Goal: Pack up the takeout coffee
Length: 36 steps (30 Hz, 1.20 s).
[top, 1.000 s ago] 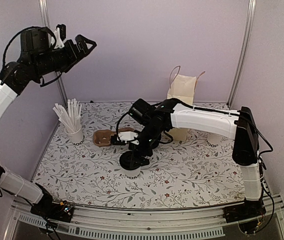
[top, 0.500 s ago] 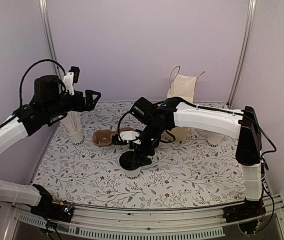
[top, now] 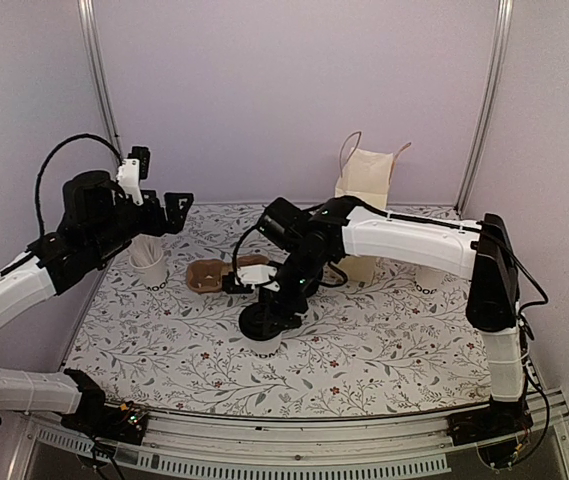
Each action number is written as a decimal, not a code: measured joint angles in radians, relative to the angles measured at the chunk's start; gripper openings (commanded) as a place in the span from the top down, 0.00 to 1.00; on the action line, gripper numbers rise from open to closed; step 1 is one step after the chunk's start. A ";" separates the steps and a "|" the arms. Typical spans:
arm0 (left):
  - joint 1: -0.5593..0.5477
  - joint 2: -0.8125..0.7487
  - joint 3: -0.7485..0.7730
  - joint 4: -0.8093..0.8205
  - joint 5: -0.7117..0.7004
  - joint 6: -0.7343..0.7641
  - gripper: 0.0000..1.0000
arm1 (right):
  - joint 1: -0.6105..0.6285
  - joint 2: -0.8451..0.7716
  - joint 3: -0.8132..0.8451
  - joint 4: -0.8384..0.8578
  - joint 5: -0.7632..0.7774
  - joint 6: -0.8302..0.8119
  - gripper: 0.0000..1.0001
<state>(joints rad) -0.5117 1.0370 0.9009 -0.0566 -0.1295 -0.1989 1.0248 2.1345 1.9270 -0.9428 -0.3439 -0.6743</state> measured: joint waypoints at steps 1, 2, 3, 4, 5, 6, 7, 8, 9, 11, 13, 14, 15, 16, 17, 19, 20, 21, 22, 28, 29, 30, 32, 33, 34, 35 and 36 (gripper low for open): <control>0.001 -0.010 -0.014 0.006 -0.019 -0.001 0.00 | 0.002 0.004 0.002 0.001 0.000 0.000 0.17; 0.001 -0.011 -0.018 0.005 -0.034 -0.002 0.00 | 0.004 0.006 0.008 0.000 0.003 -0.001 0.18; 0.004 -0.010 -0.015 -0.001 -0.048 -0.003 0.00 | 0.005 0.008 0.011 0.000 0.005 -0.001 0.18; 0.006 -0.003 -0.008 -0.014 -0.061 -0.003 0.00 | 0.008 0.009 0.011 0.000 0.006 -0.001 0.19; 0.010 0.005 0.002 -0.026 -0.067 0.005 0.00 | 0.010 0.009 0.011 0.000 0.008 0.000 0.21; 0.013 0.015 0.012 -0.036 -0.067 0.016 0.00 | 0.011 0.009 0.011 0.001 0.010 0.000 0.23; 0.016 0.025 0.021 -0.041 -0.066 0.031 0.00 | 0.012 0.010 0.011 0.000 0.011 0.001 0.25; 0.018 0.035 0.031 -0.045 -0.065 0.045 0.00 | 0.013 0.010 0.012 0.001 0.014 0.005 0.27; 0.023 0.042 0.035 -0.047 -0.063 0.057 0.00 | 0.014 0.010 0.013 0.001 0.016 0.005 0.29; 0.039 0.048 0.035 -0.053 -0.055 0.067 0.00 | 0.014 0.011 0.013 0.001 0.020 0.009 0.31; 0.062 0.050 0.035 -0.056 -0.043 0.067 0.00 | 0.014 0.010 0.013 0.002 0.028 0.014 0.32; 0.077 0.050 0.035 -0.056 -0.033 0.067 0.00 | 0.014 0.009 0.008 0.005 0.032 0.017 0.32; 0.087 0.050 0.035 -0.055 -0.020 0.066 0.00 | 0.014 0.003 0.000 0.011 0.035 0.021 0.33; 0.098 0.050 0.034 -0.052 -0.008 0.066 0.00 | 0.013 -0.010 -0.020 0.019 0.042 0.024 0.33; 0.105 0.050 0.032 -0.050 0.005 0.064 0.00 | 0.011 -0.022 -0.034 0.021 0.049 0.027 0.34; 0.117 0.050 0.031 -0.050 0.034 0.064 0.00 | 0.002 -0.057 -0.084 0.028 0.058 0.031 0.35; 0.121 0.050 0.030 -0.049 0.044 0.064 0.00 | -0.007 -0.083 -0.117 0.026 0.058 0.034 0.36; 0.123 0.050 0.029 -0.046 0.054 0.064 0.00 | -0.016 -0.102 -0.143 0.025 0.058 0.035 0.36; 0.124 0.050 0.029 -0.045 0.061 0.064 0.00 | -0.033 -0.130 -0.178 0.022 0.058 0.038 0.36; 0.130 0.050 0.011 -0.029 0.093 0.069 0.01 | -0.192 -0.311 -0.388 0.020 0.066 0.053 0.36; 0.132 0.050 0.006 -0.023 0.097 0.074 0.01 | -0.222 -0.342 -0.422 0.019 0.066 0.055 0.36; 0.134 0.050 0.002 -0.020 0.101 0.076 0.02 | -0.245 -0.368 -0.450 0.020 0.066 0.058 0.36; 0.140 0.050 -0.003 -0.014 0.119 0.080 0.02 | -0.304 -0.429 -0.518 0.024 0.069 0.062 0.36; 0.142 0.050 -0.005 -0.010 0.127 0.081 0.03 | -0.331 -0.457 -0.551 0.027 0.072 0.064 0.36; 0.145 0.050 -0.007 -0.006 0.141 0.083 0.03 | -0.360 -0.488 -0.586 0.030 0.074 0.066 0.36; 0.146 0.050 -0.008 -0.004 0.150 0.084 0.03 | -0.382 -0.510 -0.610 0.031 0.076 0.069 0.36; 0.147 0.050 -0.010 -0.002 0.159 0.084 0.04 | -0.410 -0.533 -0.636 0.032 0.077 0.071 0.36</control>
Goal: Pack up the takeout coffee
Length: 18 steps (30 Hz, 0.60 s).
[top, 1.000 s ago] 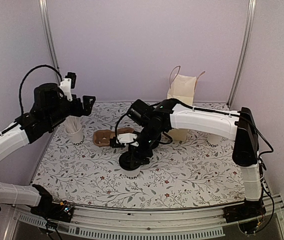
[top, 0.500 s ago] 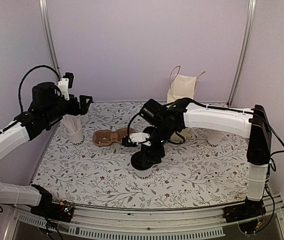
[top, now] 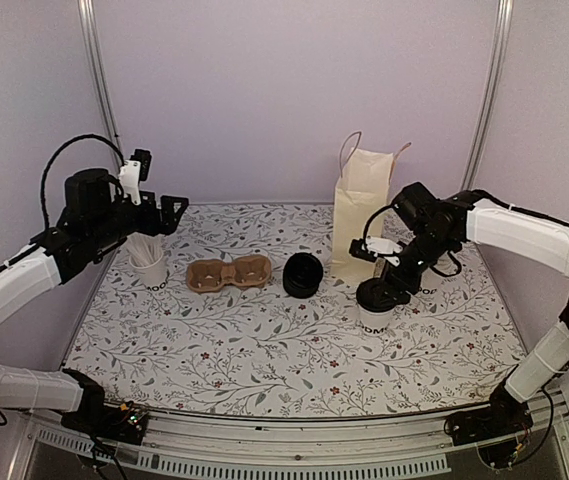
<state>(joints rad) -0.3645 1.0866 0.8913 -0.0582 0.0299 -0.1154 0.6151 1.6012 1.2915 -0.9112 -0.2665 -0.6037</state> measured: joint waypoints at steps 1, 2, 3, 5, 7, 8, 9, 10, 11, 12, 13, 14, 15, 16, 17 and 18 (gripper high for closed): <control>0.001 0.000 0.000 0.002 0.010 0.000 0.04 | -0.024 -0.020 -0.020 0.003 0.000 0.002 0.36; 0.001 0.000 0.000 0.003 0.017 0.000 0.04 | -0.053 -0.041 -0.040 0.007 -0.002 0.004 0.36; 0.001 0.000 0.000 0.004 0.024 0.000 0.04 | -0.082 -0.061 -0.058 0.008 -0.004 0.006 0.36; 0.002 0.000 0.000 0.009 0.038 0.000 0.04 | -0.139 -0.099 -0.089 0.018 -0.009 0.012 0.36; 0.003 0.000 0.000 0.011 0.046 0.000 0.04 | -0.182 -0.142 -0.124 0.026 -0.009 0.017 0.36; 0.003 0.000 0.000 0.012 0.050 0.000 0.04 | -0.208 -0.152 -0.134 0.026 -0.008 0.018 0.36; 0.003 0.000 0.000 0.012 0.055 0.000 0.04 | -0.224 -0.169 -0.150 0.030 -0.006 0.021 0.36; 0.004 0.000 0.000 0.013 0.060 0.000 0.04 | -0.235 -0.189 -0.168 0.035 -0.004 0.021 0.35; 0.004 0.000 0.000 0.013 0.063 0.000 0.04 | -0.244 -0.203 -0.183 0.036 -0.003 0.022 0.36; 0.004 0.000 0.000 0.013 0.066 0.000 0.04 | -0.254 -0.217 -0.198 0.036 -0.002 0.024 0.36; 0.004 0.000 0.000 0.013 0.069 0.000 0.04 | -0.267 -0.230 -0.214 0.037 -0.001 0.024 0.36; 0.004 0.000 0.000 0.013 0.072 0.000 0.05 | -0.276 -0.239 -0.226 0.038 -0.001 0.025 0.35; 0.004 0.000 -0.001 0.013 0.074 0.000 0.05 | -0.288 -0.248 -0.241 0.040 0.000 0.026 0.35; 0.005 0.000 -0.001 0.013 0.077 0.000 0.04 | -0.298 -0.254 -0.254 0.042 0.000 0.027 0.35; 0.005 0.000 -0.002 0.013 0.080 0.000 0.05 | -0.308 -0.261 -0.268 0.044 0.000 0.028 0.34; 0.005 0.000 -0.003 0.013 0.083 0.000 0.05 | -0.315 -0.266 -0.280 0.045 -0.001 0.030 0.33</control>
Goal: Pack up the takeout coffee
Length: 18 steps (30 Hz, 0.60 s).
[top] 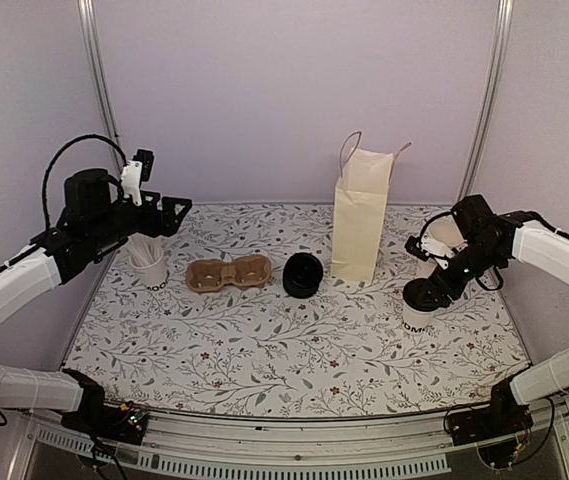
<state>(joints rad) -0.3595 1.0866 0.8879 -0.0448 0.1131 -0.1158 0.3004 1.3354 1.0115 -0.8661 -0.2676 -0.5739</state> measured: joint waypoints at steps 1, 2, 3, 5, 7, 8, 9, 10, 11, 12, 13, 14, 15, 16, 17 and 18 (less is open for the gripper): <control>0.000 0.000 -0.001 0.000 0.004 0.000 0.05 | -0.007 -0.009 -0.008 0.005 0.002 0.002 0.33; 0.000 0.000 -0.001 0.000 0.007 0.000 0.05 | -0.010 -0.019 -0.019 0.014 0.002 0.004 0.33; 0.000 0.000 -0.001 0.000 0.009 0.000 0.05 | -0.013 -0.026 -0.026 0.018 0.002 0.006 0.31; 0.000 0.000 -0.002 0.000 0.011 0.000 0.05 | -0.014 -0.039 -0.040 0.031 0.004 0.009 0.22; 0.000 0.000 -0.002 0.000 0.013 0.000 0.05 | -0.014 -0.042 -0.047 0.042 0.007 0.013 0.14; 0.000 0.000 -0.002 0.000 0.014 -0.001 0.05 | -0.014 -0.042 -0.050 0.046 0.007 0.016 0.11; 0.000 0.000 -0.002 0.000 0.015 -0.001 0.05 | -0.015 -0.042 -0.050 0.045 0.006 0.016 0.09; 0.000 0.000 -0.002 0.000 0.016 -0.001 0.05 | -0.015 -0.042 -0.050 0.044 0.002 0.016 0.08; 0.000 0.000 -0.002 0.000 0.018 -0.001 0.05 | -0.016 -0.045 -0.050 0.042 -0.006 0.013 0.07; 0.000 0.000 -0.002 0.000 0.021 -0.001 0.05 | -0.016 -0.049 -0.048 0.037 -0.016 0.010 0.06; 0.000 0.000 -0.002 0.000 0.024 -0.001 0.05 | -0.016 -0.054 -0.042 0.025 -0.029 0.008 0.06; 0.000 0.000 -0.002 0.000 0.029 -0.002 0.04 | -0.016 -0.061 -0.026 0.002 -0.049 0.002 0.03; 0.000 0.000 -0.002 0.000 0.034 -0.002 0.05 | -0.016 -0.071 -0.005 -0.015 -0.068 -0.003 0.02; 0.000 0.000 -0.002 0.000 0.037 -0.004 0.04 | -0.016 -0.079 0.022 -0.035 -0.086 -0.008 0.01; 0.000 0.000 -0.002 0.000 0.039 -0.005 0.05 | -0.016 -0.084 0.057 -0.055 -0.105 -0.014 0.01; 0.001 0.001 -0.002 0.000 0.043 -0.006 0.06 | -0.016 -0.087 0.094 -0.071 -0.121 -0.021 0.02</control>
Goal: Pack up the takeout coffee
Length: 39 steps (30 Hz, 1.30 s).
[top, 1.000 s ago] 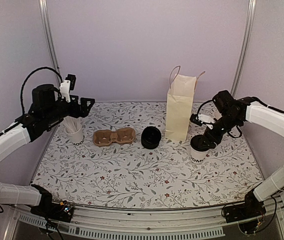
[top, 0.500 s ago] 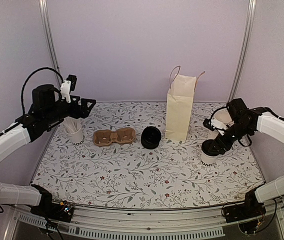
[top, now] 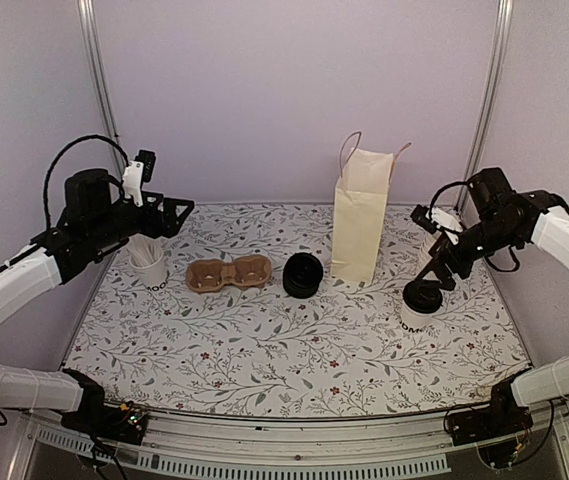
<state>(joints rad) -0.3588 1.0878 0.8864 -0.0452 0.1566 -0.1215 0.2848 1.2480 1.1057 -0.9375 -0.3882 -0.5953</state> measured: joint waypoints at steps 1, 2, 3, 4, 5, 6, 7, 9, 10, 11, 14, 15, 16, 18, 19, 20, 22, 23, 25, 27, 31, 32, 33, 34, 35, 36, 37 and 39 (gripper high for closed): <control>0.000 0.001 0.000 0.000 0.005 -0.002 0.07 | 0.000 0.000 0.049 -0.019 -0.019 -0.006 0.03; 0.000 0.004 0.001 0.000 0.012 -0.003 0.08 | 0.000 0.002 0.103 -0.031 -0.037 -0.012 0.04; 0.000 0.010 0.002 0.001 0.020 -0.003 0.09 | 0.000 0.003 0.158 -0.041 -0.051 -0.019 0.05; 0.000 0.015 0.003 0.000 0.027 -0.005 0.11 | 0.000 0.008 0.203 -0.047 -0.063 -0.024 0.08; 0.000 0.022 0.005 -0.001 0.040 -0.006 0.12 | 0.000 0.018 0.256 -0.051 -0.071 -0.026 0.10; 0.000 0.031 0.007 -0.001 0.052 -0.008 0.13 | 0.000 0.033 0.307 -0.050 -0.076 -0.027 0.12; 0.000 0.039 0.010 -0.001 0.070 -0.009 0.14 | 0.000 0.055 0.363 -0.044 -0.076 -0.025 0.14; 0.000 0.057 0.014 -0.004 0.113 -0.011 0.16 | 0.000 0.109 0.450 -0.016 -0.064 -0.009 0.17; 0.000 0.058 0.014 -0.004 0.119 -0.011 0.16 | 0.000 0.134 0.477 0.000 -0.056 0.003 0.18; 0.000 0.063 0.014 -0.006 0.136 -0.012 0.17 | 0.000 0.164 0.503 0.022 -0.045 0.016 0.20; 0.000 0.069 0.014 -0.012 0.175 -0.013 0.18 | 0.000 0.248 0.546 0.086 -0.018 0.059 0.24; 0.000 0.071 0.014 -0.014 0.189 -0.013 0.19 | 0.000 0.267 0.553 0.100 -0.011 0.068 0.25; 0.000 0.072 0.014 -0.016 0.204 -0.012 0.20 | 0.000 0.293 0.566 0.109 -0.006 0.076 0.26; 0.000 0.076 0.014 -0.020 0.232 -0.011 0.22 | 0.000 0.336 0.601 0.123 -0.002 0.086 0.29; 0.000 0.080 0.015 -0.021 0.246 -0.011 0.23 | 0.000 0.355 0.618 0.130 -0.002 0.088 0.30; 0.000 0.085 0.017 -0.023 0.261 -0.010 0.24 | 0.000 0.371 0.632 0.136 -0.003 0.091 0.32; 0.000 0.097 0.022 -0.029 0.282 -0.011 0.24 | 0.000 0.400 0.658 0.151 -0.004 0.106 0.34; 0.000 0.101 0.024 -0.031 0.287 -0.010 0.24 | 0.000 0.415 0.670 0.156 -0.006 0.113 0.36; 0.000 0.109 0.028 -0.035 0.302 -0.011 0.25 | 0.000 0.445 0.690 0.166 -0.006 0.129 0.39; 0.000 0.112 0.028 -0.039 0.310 -0.014 0.25 | 0.000 0.467 0.700 0.176 0.000 0.145 0.41; 0.000 0.114 0.029 -0.042 0.327 -0.019 0.26 | 0.000 0.498 0.713 0.190 0.033 0.186 0.56; 0.000 0.116 0.029 -0.042 0.330 -0.021 0.26 | 0.000 0.504 0.721 0.192 0.036 0.195 0.62; 0.000 0.117 0.029 -0.042 0.331 -0.022 0.26 | 0.000 0.509 0.727 0.198 0.036 0.194 0.70; 0.000 0.118 0.029 -0.042 0.332 -0.022 0.26 | 0.000 0.514 0.735 0.201 0.035 0.201 0.77; 0.000 0.119 0.029 -0.042 0.334 -0.023 0.26 | 0.000 0.519 0.743 0.206 0.033 0.206 0.83; 0.000 0.121 0.029 -0.042 0.334 -0.024 0.26 | 0.000 0.524 0.752 0.209 0.026 0.215 0.87; 0.000 0.122 0.029 -0.042 0.335 -0.025 0.26 | 0.000 0.528 0.757 0.214 0.020 0.215 0.91; 0.000 0.126 0.029 -0.043 0.337 -0.026 0.27 | 0.000 0.533 0.761 0.220 -0.002 0.222 0.98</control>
<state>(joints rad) -0.3588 1.2133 0.9157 -0.0879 0.4938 -0.1478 0.2848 1.7809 1.8671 -0.7177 -0.3897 -0.3729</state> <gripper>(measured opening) 0.738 0.111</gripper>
